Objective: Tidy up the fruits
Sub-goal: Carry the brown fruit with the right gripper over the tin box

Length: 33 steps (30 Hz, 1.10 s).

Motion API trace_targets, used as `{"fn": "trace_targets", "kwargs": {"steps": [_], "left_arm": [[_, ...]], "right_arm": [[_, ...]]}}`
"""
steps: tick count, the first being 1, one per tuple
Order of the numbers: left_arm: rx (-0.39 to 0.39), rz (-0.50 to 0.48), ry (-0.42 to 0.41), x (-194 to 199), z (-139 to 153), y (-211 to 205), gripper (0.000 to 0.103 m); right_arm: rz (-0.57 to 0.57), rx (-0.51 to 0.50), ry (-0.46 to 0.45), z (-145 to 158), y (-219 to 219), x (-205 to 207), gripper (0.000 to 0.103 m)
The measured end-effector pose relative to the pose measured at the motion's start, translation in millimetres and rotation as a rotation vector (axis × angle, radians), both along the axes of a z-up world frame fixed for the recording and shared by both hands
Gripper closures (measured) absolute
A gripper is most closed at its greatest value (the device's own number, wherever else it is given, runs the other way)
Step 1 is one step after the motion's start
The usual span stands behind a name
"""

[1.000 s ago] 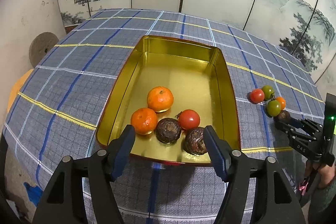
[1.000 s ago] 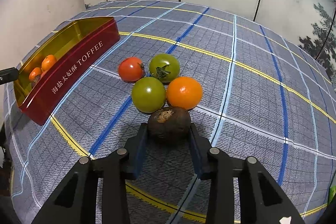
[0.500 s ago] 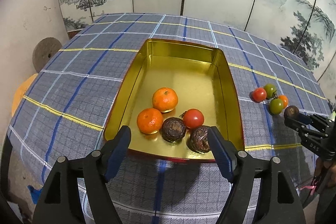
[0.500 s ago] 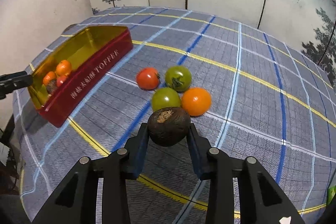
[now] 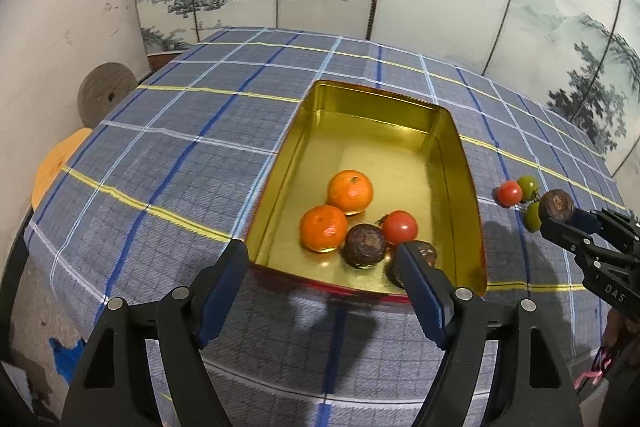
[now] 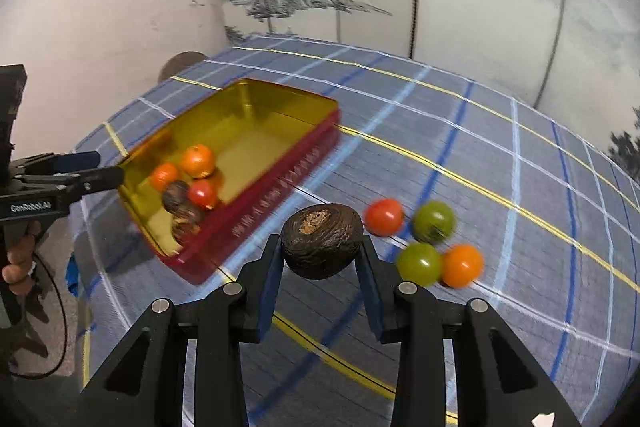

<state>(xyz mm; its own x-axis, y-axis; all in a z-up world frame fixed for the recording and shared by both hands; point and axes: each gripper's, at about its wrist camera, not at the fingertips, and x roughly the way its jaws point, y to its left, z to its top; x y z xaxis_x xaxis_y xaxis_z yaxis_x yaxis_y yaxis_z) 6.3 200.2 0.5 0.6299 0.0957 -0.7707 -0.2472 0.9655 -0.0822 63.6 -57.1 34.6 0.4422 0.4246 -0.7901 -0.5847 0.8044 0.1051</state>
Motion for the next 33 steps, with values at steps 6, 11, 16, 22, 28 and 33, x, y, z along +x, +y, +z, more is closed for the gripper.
{"fn": "trace_targets", "kwargs": {"steps": [6,11,16,22,28,33], "left_arm": [[-0.001,0.034,0.002,-8,-2,13,0.026],[-0.004,0.067,0.003,-13,-3,26,0.026],[-0.004,0.106,0.000,-20,-4,41,0.026],[0.005,0.139,0.002,-27,-6,53,0.026],[0.005,0.169,0.005,-33,-8,64,0.026],[0.001,0.196,0.009,-38,-10,73,0.026]], "right_arm": [[0.059,0.010,-0.004,4,34,0,0.069],[0.098,0.019,0.006,1,58,0,0.069],[0.129,0.018,0.015,-3,76,-1,0.069],[0.152,0.017,0.031,-10,92,0,0.069],[0.176,0.012,0.045,-16,105,-2,0.069],[0.192,0.008,0.055,-20,114,-3,0.069]]}}
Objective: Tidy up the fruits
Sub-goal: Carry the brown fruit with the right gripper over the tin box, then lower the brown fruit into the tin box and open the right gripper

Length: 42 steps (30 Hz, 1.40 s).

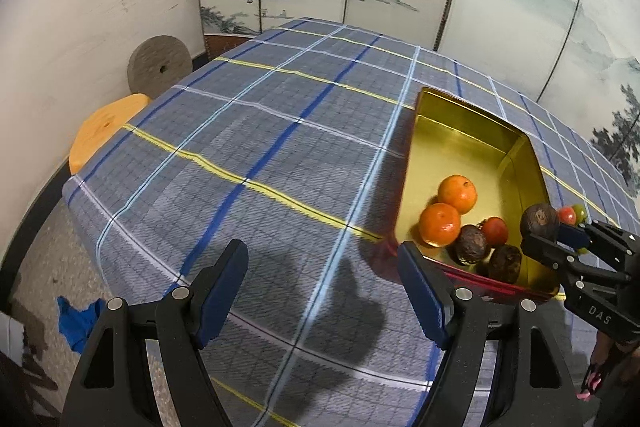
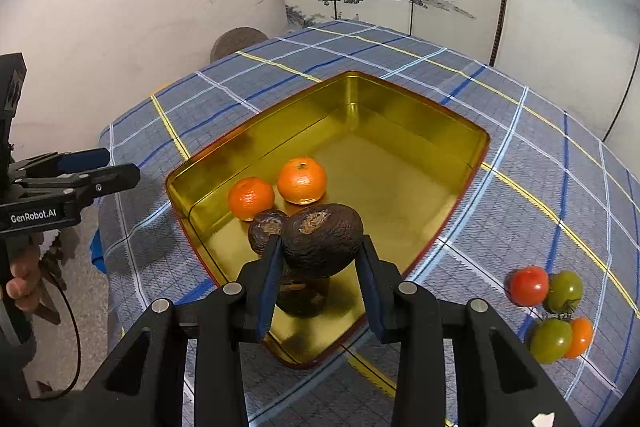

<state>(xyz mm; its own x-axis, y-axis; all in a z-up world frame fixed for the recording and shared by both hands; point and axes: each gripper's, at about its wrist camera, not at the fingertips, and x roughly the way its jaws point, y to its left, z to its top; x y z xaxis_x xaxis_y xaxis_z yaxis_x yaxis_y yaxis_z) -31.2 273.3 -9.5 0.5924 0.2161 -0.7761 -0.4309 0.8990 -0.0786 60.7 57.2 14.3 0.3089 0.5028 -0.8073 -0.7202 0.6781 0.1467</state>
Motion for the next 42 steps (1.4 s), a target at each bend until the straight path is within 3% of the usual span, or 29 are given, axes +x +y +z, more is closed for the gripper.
{"fn": "trace_targets", "kwargs": {"steps": [17,42], "left_arm": [[0.015,0.010,0.013,-4,-2,3,0.026],[0.017,-0.043,0.008,3,2,-18,0.026]], "right_arm": [[0.013,-0.014,0.032,-14,8,-1,0.068],[-0.029,0.047,-0.003,6,-13,0,0.066]]}}
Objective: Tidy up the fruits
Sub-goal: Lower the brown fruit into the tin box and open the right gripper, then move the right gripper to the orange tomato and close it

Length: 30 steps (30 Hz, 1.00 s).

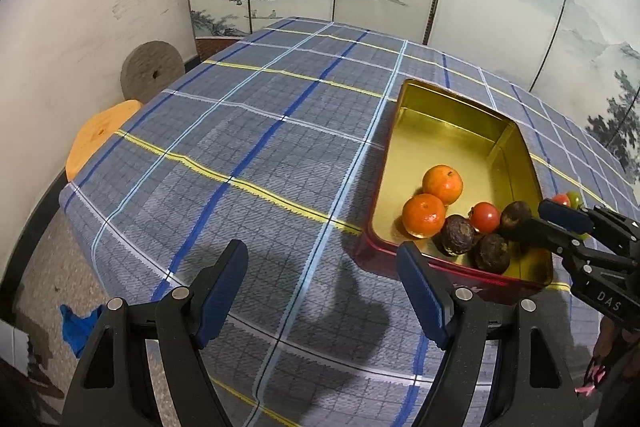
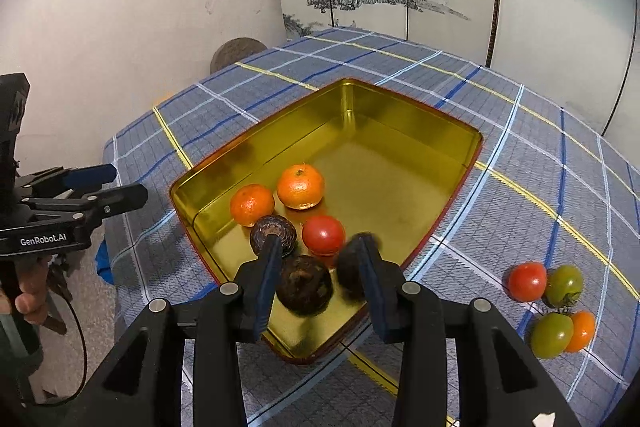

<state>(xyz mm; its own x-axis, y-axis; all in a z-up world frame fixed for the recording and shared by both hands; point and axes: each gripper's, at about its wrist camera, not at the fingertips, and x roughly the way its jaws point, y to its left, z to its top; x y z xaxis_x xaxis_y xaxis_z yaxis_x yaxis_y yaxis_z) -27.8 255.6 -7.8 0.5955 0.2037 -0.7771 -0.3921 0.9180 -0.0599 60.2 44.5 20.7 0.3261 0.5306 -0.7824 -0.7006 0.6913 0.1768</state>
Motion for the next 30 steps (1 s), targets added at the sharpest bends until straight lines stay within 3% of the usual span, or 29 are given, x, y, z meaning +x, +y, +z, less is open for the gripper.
{"fn": "trace_targets", "kwargs": {"steps": [13,23,30], "left_arm": [[-0.004,-0.075,-0.023,10,12,-31,0.026],[-0.003,-0.176,-0.023,31,16,-78,0.026],[-0.003,-0.255,-0.019,53,18,-117,0.026]], "right_arm": [[-0.151,0.019,-0.027,11,-70,8,0.065],[-0.348,-0.057,-0.009,-11,-166,22,0.065],[-0.400,-0.082,0.018,-31,-193,35,0.065]]}}
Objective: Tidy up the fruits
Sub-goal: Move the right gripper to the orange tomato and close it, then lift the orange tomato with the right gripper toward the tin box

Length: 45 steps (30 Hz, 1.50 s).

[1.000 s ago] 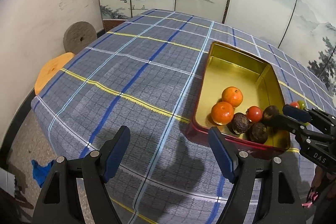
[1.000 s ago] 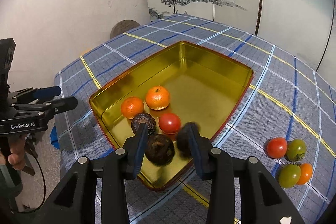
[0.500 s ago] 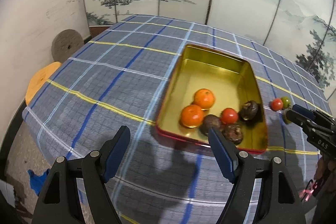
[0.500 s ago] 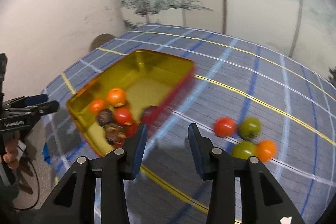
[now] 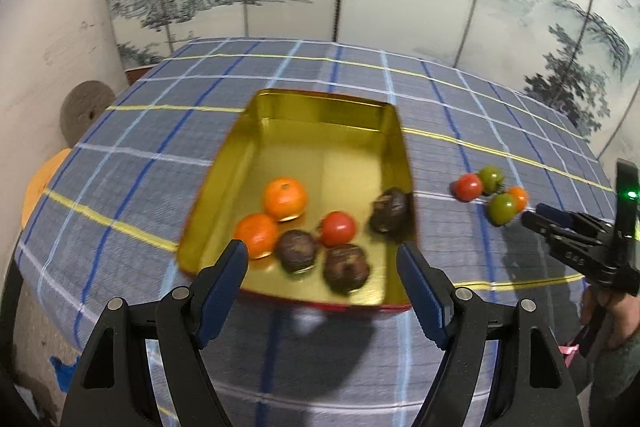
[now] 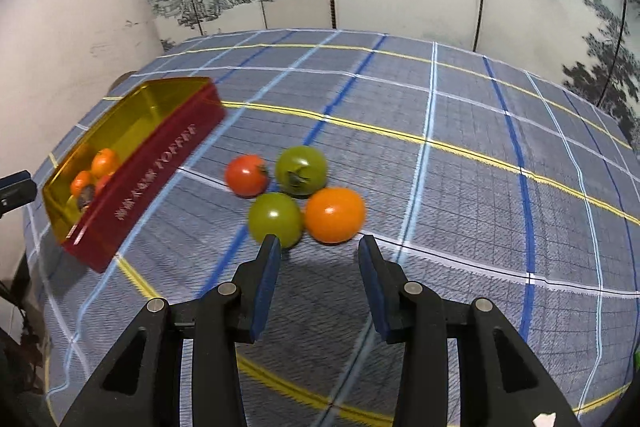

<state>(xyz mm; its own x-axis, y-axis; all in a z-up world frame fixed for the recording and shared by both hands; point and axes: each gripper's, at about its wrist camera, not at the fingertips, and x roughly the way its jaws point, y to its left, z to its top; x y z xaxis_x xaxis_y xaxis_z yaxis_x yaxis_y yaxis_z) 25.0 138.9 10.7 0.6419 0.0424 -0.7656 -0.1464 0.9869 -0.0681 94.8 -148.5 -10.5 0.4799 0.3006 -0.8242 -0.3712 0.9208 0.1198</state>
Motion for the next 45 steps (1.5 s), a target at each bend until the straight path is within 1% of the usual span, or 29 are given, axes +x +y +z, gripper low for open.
{"fn": "trace_targets", "kwargs": {"steps": [11,21,28,33,36,40,45], "left_arm": [[0.000,-0.099,0.022,38,-4,-50,0.026],[-0.004,-0.128,0.046,58,-15,-76,0.026],[0.000,-0.148,0.063,69,-24,-94,0.026],[-0.001,-0.154,0.068,75,-31,-105,0.026],[-0.007,-0.158,0.078,77,-35,-111,0.026],[0.005,-0.157,0.073,80,-39,-119,0.026],[-0.006,-0.173,0.100,87,-47,-130,0.026]], "right_arm": [[0.031,0.000,0.024,-20,0,20,0.065],[0.066,-0.009,0.013,-25,12,28,0.066],[0.059,-0.015,0.012,-24,9,27,0.067],[0.027,-0.030,0.010,-24,-6,24,0.067],[0.002,-0.047,0.005,-24,-21,21,0.067],[-0.033,-0.062,0.000,-23,-42,17,0.067],[-0.082,-0.064,-0.004,-22,-65,11,0.067]]}}
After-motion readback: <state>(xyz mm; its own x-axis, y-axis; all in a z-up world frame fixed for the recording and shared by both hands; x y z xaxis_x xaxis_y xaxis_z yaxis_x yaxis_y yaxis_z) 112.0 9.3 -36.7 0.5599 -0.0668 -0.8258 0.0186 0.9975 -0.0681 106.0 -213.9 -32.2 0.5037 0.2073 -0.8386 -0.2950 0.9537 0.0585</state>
